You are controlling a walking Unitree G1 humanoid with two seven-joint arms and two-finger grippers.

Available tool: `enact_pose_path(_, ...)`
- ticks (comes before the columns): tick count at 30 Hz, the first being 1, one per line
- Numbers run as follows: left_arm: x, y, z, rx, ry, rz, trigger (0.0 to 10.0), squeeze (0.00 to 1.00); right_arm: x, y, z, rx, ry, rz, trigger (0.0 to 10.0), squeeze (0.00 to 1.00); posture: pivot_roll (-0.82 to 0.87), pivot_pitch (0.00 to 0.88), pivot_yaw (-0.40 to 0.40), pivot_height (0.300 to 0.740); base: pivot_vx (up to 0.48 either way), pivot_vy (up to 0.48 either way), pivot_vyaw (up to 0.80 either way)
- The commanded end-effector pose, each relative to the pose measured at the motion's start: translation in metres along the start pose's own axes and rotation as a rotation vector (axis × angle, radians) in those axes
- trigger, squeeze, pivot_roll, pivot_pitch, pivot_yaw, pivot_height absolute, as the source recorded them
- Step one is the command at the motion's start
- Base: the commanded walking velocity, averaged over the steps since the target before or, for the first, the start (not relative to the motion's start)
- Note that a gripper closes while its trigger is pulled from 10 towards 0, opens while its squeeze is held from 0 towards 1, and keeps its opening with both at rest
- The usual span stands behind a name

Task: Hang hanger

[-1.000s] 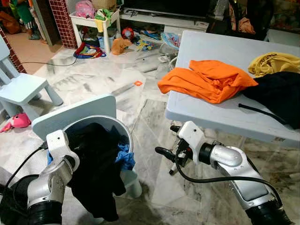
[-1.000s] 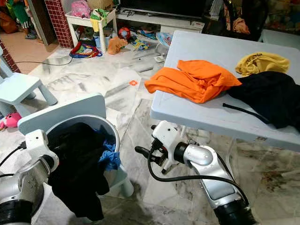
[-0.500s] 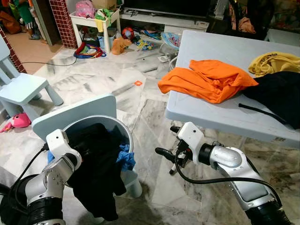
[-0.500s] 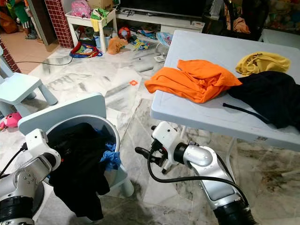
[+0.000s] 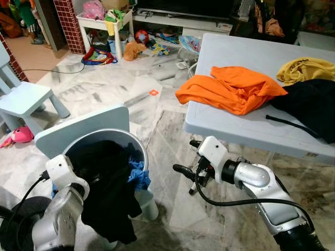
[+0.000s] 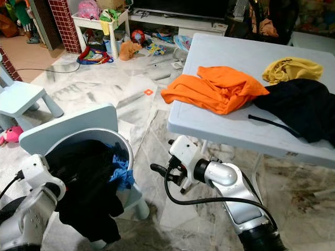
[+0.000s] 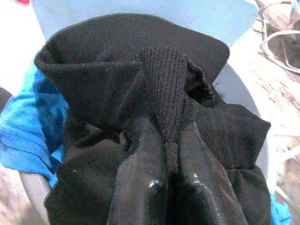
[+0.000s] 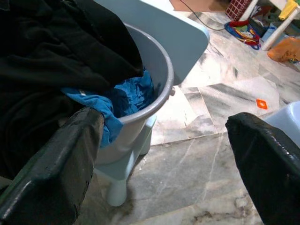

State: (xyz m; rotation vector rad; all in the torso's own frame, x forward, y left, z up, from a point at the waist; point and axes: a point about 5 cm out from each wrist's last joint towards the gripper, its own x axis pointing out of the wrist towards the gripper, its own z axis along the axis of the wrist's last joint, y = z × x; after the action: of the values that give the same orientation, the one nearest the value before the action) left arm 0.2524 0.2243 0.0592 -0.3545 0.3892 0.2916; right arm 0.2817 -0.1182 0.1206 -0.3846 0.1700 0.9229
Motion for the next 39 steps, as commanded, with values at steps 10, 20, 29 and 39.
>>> enact_pose_path(10, -0.020, -0.007, 0.003, 0.199, -0.196, -0.022, 0.0, 0.00, 0.001, -0.003, -0.002, -0.010, 0.009, -0.007, 10.0, 0.00, -0.09, 0.064, -0.026, 0.740, 0.000, 0.000, 0.00)
enact_pose_path(20, -0.024, 0.002, -0.031, 0.163, 0.060, -0.022, 10.0, 1.00, 0.001, -0.002, -0.002, -0.010, 0.011, 0.000, 10.0, 0.00, -0.10, 0.063, -0.032, 0.740, 0.000, 0.000, 0.00)
enact_pose_path(29, -0.022, -0.006, -0.001, 0.119, 0.099, -0.076, 10.0, 1.00, 0.000, -0.002, -0.003, -0.017, 0.017, 0.009, 10.0, 0.00, -0.10, 0.063, -0.033, 0.740, 0.000, 0.000, 0.00)
enact_pose_path(39, -0.026, -0.013, 0.008, -0.018, 0.219, -0.119, 10.0, 0.00, 0.002, -0.001, -0.004, -0.022, 0.021, 0.022, 10.0, 0.00, -0.09, 0.065, -0.030, 0.740, 0.000, 0.000, 0.00)
